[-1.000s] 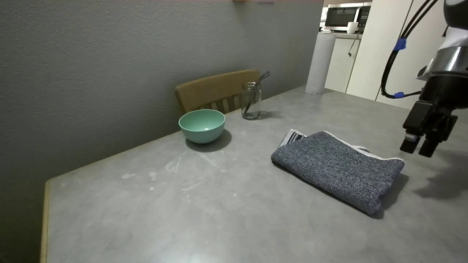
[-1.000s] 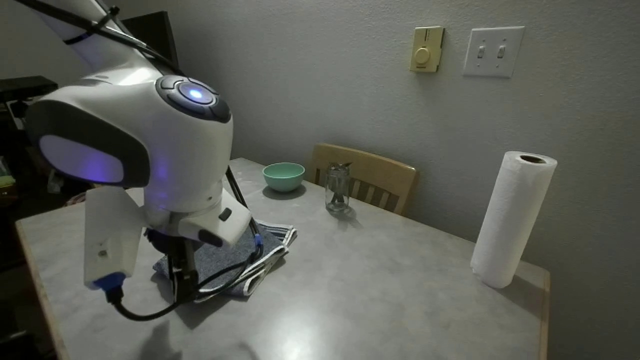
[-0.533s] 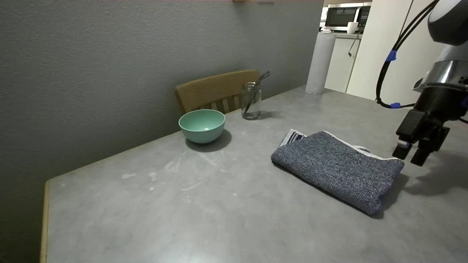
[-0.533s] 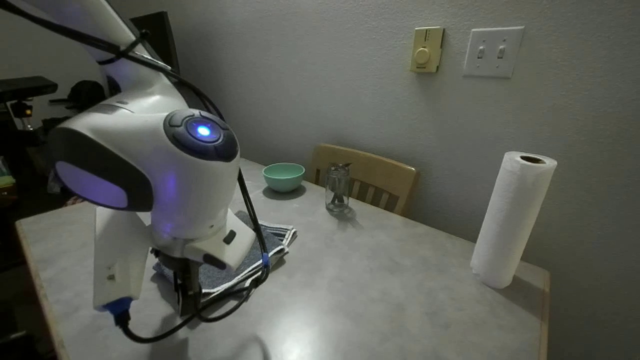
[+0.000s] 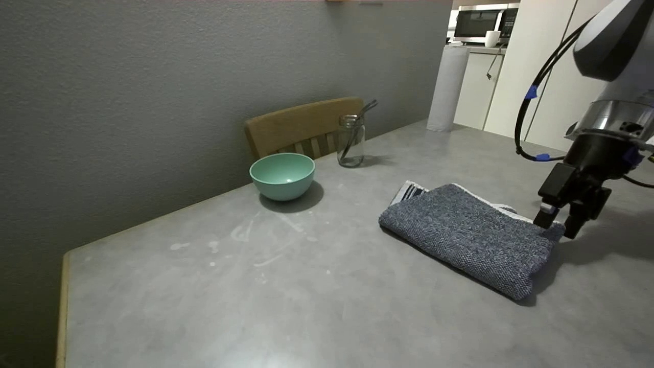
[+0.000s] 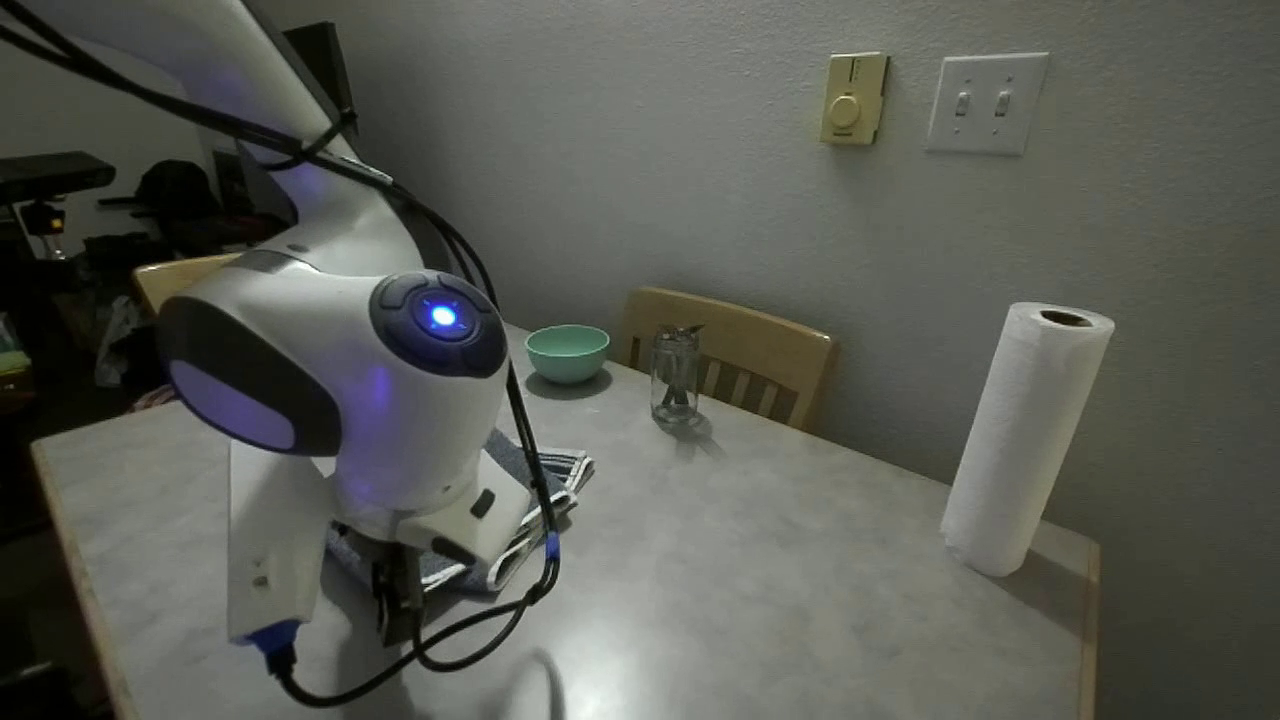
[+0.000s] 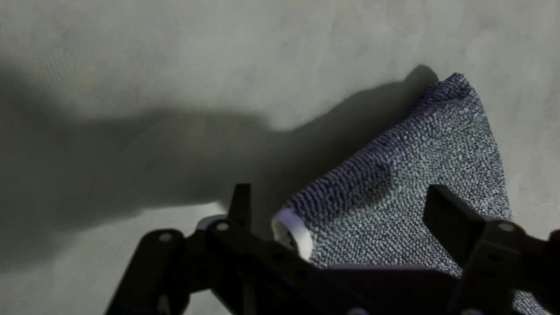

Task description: Unfold the grey towel on the table.

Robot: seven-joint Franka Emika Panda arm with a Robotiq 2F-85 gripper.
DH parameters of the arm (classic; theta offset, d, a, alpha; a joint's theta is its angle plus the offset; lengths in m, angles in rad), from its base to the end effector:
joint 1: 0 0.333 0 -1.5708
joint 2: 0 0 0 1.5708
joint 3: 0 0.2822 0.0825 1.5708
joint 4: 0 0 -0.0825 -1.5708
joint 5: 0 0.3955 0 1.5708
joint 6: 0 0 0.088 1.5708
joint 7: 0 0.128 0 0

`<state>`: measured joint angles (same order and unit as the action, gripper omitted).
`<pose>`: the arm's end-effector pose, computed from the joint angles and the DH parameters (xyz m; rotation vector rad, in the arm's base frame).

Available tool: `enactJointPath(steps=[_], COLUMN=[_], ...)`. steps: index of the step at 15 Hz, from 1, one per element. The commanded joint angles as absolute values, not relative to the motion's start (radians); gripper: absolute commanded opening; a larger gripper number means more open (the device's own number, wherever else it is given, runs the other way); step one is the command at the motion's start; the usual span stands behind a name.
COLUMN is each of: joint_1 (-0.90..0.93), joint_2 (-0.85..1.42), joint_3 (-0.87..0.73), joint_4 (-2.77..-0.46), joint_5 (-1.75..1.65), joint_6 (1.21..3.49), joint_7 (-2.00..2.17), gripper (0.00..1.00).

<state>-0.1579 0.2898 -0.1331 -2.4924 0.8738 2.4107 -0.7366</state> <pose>0.4036 -0.1121 0.0905 -2.5897 0.4218 0.1080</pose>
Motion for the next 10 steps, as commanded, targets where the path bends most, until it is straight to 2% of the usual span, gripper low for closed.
enactJointPath(steps=[1, 7, 10], joint_1=[-0.196, -0.218, -0.225], joint_2=[0.327, 0.337, 0.349], joint_3=[-0.105, -0.094, -0.088], joint_4=[-2.460, -2.446, -2.437], joint_5=[0.901, 0.928, 0.953], joint_6=[2.414, 2.398, 2.386], joint_7=[-0.767, -0.785, -0.801], gripper=[1.00, 1.00, 0.93])
